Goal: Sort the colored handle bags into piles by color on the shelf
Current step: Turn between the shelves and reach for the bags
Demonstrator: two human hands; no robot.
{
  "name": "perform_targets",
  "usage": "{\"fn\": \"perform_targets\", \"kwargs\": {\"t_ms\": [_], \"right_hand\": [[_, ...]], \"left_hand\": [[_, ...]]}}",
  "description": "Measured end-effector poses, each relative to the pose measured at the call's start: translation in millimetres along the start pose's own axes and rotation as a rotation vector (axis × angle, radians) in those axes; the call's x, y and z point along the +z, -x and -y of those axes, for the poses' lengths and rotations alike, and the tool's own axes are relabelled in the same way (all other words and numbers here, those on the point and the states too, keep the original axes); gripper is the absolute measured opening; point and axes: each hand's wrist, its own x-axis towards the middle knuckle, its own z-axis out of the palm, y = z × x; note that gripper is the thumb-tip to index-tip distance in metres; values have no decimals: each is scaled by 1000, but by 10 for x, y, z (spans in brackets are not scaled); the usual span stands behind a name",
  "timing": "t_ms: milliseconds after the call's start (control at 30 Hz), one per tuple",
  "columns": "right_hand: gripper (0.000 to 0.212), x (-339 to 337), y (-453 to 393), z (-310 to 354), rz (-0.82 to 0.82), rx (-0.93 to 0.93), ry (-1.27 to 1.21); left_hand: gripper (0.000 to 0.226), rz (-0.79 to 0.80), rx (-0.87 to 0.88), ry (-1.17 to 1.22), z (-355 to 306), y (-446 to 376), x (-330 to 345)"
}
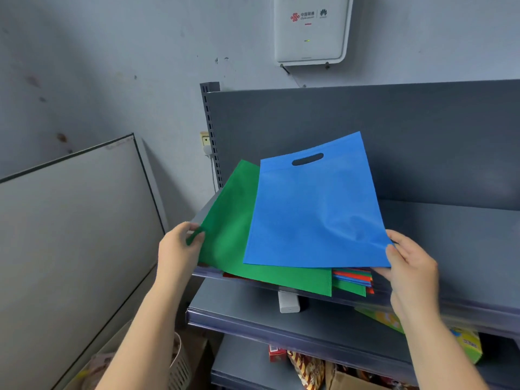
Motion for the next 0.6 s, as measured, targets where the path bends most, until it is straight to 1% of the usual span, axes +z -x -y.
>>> {"fn": "perform_targets", "kwargs": {"t_ms": [100,167,267,333,467,600], "right_hand": [[33,40,227,83,-6,76,-177],[32,79,404,150,7,129,-265],[31,159,700,231,52,195,-340],[31,202,902,262,69,232,-368],[29,201,1299,293,99,258,-426],[30,121,1654,319,144,251,-421]], "left_hand": [[10,-122,-62,199,113,283,-137],[11,-206,-109,295,191,463,-245],[13,-329,-186,453,322,705,-436],[12,-394,-216,517,400,870,-572],[12,-502,-231,580,499,1232,-847],[17,-575,-166,663,508,1589,-1118]]}}
